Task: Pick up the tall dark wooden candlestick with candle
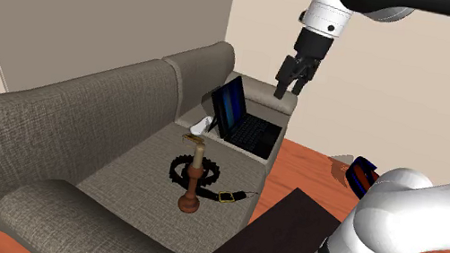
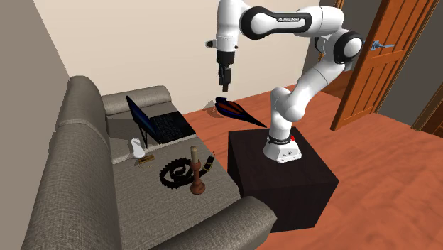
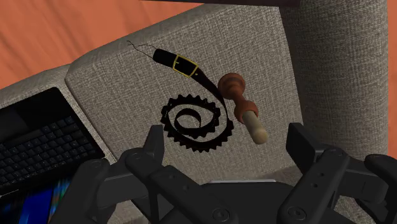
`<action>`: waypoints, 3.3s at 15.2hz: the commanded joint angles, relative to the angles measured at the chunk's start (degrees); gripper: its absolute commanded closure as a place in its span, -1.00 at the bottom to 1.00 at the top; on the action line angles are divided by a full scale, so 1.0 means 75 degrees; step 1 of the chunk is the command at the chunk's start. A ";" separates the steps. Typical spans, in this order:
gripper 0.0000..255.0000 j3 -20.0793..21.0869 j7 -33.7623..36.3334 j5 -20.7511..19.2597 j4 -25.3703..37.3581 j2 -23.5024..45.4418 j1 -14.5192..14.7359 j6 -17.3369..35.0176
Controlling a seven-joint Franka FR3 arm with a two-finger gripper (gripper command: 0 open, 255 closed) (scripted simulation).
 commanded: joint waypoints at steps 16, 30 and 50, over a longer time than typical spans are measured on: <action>-1.00 0.1383 0.1508 -0.0493 0.2218 0.5425 0.0282 0.0310; -1.00 0.1581 0.2644 -0.1299 0.5494 1.0496 0.1026 -0.0783; 1.00 0.1538 0.2684 -0.1365 0.5413 1.0897 0.1053 -0.0308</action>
